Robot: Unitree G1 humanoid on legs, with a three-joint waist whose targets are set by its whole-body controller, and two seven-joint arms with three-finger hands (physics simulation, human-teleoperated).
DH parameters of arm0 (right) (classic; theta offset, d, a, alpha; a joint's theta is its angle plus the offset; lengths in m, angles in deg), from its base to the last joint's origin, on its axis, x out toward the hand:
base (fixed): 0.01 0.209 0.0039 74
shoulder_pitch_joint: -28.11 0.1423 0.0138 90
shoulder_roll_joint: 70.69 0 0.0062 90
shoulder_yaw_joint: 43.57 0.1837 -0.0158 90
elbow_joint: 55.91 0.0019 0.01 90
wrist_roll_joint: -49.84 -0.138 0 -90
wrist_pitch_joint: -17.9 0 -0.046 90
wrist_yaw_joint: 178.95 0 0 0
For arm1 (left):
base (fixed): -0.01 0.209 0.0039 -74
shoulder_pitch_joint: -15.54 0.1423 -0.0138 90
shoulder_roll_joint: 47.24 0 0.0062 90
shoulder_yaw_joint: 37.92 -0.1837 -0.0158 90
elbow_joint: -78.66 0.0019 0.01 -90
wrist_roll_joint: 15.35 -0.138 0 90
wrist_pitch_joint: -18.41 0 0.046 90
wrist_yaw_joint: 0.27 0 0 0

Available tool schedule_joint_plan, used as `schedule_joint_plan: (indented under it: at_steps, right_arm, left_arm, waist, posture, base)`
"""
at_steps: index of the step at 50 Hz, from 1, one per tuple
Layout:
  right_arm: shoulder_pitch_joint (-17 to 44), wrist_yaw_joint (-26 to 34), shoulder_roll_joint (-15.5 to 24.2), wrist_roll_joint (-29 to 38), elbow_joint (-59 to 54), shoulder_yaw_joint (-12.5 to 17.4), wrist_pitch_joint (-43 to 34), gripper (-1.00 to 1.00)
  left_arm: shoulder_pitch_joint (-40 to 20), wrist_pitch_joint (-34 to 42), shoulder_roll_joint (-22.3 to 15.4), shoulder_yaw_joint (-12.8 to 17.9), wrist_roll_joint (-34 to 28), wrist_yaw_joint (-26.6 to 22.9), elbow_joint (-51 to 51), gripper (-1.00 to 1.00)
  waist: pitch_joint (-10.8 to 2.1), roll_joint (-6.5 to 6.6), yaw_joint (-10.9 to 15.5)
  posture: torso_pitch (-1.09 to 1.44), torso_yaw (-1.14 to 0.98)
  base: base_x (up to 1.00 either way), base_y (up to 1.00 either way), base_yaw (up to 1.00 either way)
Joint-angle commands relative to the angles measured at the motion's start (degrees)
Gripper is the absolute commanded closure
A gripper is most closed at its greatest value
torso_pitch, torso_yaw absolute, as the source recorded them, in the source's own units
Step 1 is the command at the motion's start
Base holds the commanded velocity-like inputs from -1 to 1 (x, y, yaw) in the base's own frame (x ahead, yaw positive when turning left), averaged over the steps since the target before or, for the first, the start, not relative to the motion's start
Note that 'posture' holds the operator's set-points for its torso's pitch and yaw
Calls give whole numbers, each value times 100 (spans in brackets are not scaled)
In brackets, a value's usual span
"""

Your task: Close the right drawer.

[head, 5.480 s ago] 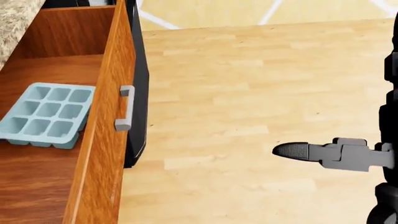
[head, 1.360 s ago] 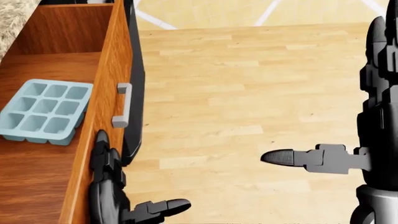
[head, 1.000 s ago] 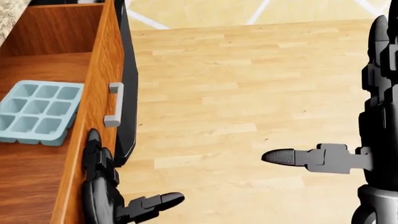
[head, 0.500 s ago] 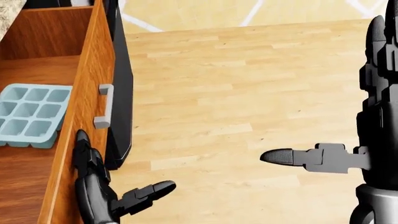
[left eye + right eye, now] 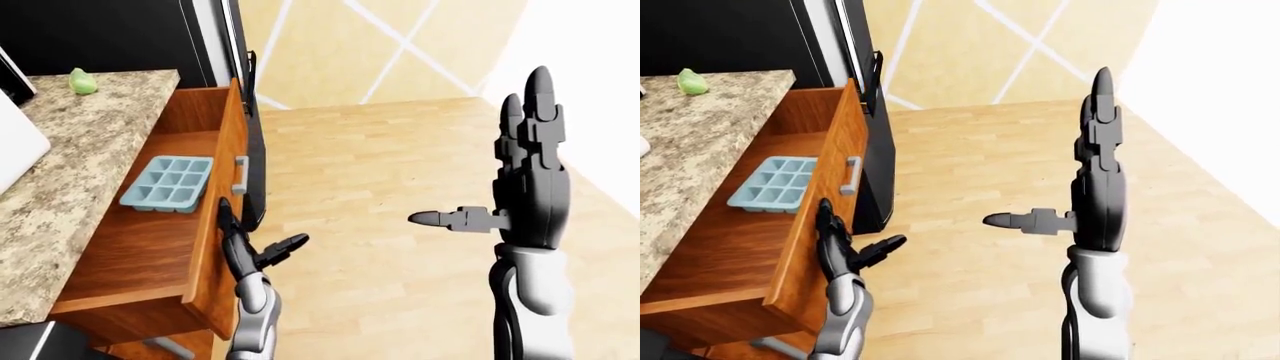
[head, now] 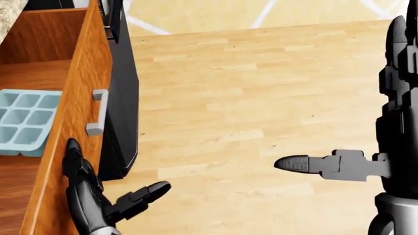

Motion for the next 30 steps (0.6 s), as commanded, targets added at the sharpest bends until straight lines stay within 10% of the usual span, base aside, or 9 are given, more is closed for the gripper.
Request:
schedule_joint_plan:
  at_steps: [1,30]
  right_arm:
    - [105,-25,33,-8,199,24,133,-100]
    - [101,4,28,9,176,6,133,-100]
  left_arm:
    - [-47,4,-75,268,197,274,-88,-100]
    - [-407,-86,-376,630,518,647,489,-100]
  waist:
    - [-69,-31,43]
    - [-78,-7,37]
  posture:
    - [0,0]
    - [0,0]
  base:
    - [0,0,0]
    - [0,0,0]
